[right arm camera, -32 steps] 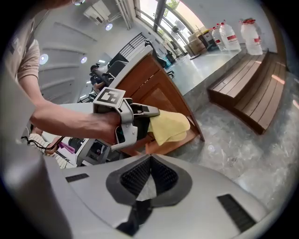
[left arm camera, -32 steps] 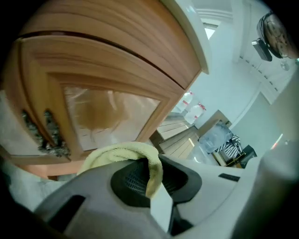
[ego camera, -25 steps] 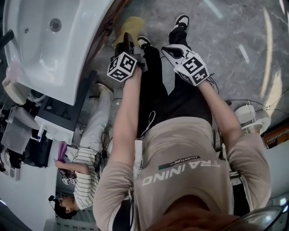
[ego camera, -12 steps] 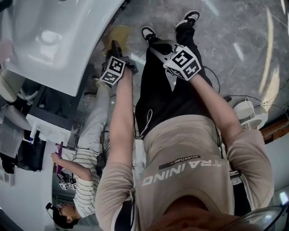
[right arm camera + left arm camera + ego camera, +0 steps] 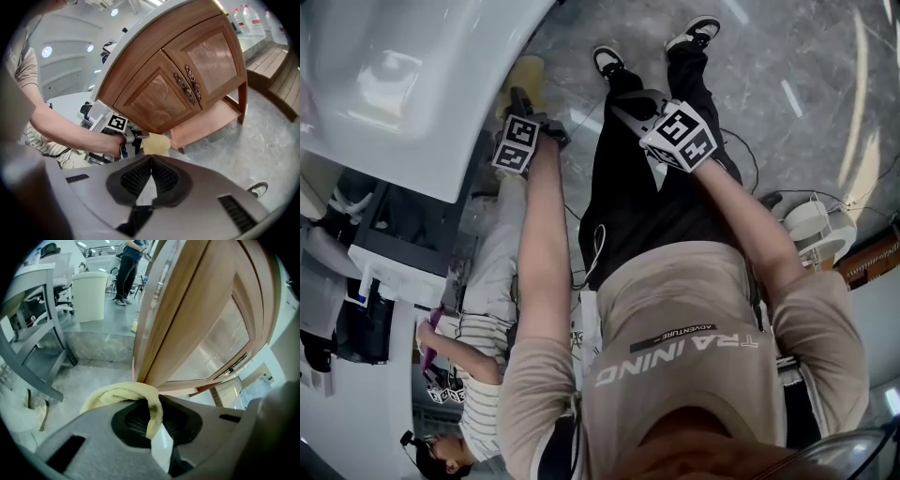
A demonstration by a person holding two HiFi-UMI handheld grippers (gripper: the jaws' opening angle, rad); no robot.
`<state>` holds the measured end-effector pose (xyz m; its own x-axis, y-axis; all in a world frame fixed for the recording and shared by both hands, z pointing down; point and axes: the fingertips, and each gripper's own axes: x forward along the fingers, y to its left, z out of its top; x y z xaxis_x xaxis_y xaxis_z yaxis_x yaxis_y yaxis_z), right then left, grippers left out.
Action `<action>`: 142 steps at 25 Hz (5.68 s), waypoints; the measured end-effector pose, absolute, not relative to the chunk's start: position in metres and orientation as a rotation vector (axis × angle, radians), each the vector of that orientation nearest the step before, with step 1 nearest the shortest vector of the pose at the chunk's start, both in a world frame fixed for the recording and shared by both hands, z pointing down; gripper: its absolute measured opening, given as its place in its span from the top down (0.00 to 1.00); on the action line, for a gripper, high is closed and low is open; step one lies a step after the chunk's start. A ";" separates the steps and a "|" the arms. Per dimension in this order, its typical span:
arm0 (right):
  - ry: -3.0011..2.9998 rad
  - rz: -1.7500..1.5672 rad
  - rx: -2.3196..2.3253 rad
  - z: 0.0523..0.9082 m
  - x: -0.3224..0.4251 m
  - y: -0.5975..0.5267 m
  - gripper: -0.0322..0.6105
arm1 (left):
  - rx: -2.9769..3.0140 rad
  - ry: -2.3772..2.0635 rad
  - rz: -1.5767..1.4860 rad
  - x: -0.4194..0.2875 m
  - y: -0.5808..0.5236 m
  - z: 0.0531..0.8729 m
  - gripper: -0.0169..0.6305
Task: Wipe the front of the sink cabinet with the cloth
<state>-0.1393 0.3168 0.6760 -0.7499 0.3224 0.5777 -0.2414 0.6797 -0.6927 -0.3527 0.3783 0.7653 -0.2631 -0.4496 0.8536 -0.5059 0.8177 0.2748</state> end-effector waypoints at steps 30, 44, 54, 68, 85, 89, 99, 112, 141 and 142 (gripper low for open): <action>-2.171 1.120 0.072 0.688 -0.071 0.251 0.93 | 0.729 -1.914 0.098 -0.343 0.296 0.770 0.91; -2.183 1.154 0.096 0.689 -0.034 0.200 0.93 | 0.933 -1.915 0.237 -0.307 0.222 0.756 0.91; -2.160 1.170 0.093 0.695 -0.012 0.174 0.93 | 1.007 -1.913 0.235 -0.278 0.171 0.756 0.91; -2.174 1.191 0.091 0.690 -0.003 0.141 0.93 | 0.958 -1.920 0.181 -0.254 0.126 0.757 0.91; -2.159 1.228 0.110 0.699 0.024 0.101 0.93 | 0.886 -1.927 0.086 -0.229 0.068 0.763 0.91; -2.167 1.234 0.109 0.699 0.028 0.090 0.93 | 1.001 -1.913 0.137 -0.215 0.035 0.755 0.91; -2.175 1.250 0.144 0.697 0.045 0.054 0.93 | 1.126 -1.885 0.163 -0.193 -0.043 0.748 0.91; -2.159 1.285 0.187 0.707 0.066 0.015 0.93 | 1.204 -1.810 0.185 -0.155 -0.117 0.752 0.91; -2.302 0.864 0.260 0.564 0.049 -0.007 0.93 | 1.600 -1.635 0.072 -0.088 -0.046 0.537 0.91; -2.310 0.846 0.266 0.552 0.046 -0.007 0.93 | 1.612 -1.628 0.088 -0.089 -0.035 0.527 0.91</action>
<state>0.0464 -0.0075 0.5523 -0.7650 0.0321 0.6432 -0.3907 0.7708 -0.5032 -0.0893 -0.0349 0.5274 0.1601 -0.8005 0.5775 -0.8580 0.1763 0.4824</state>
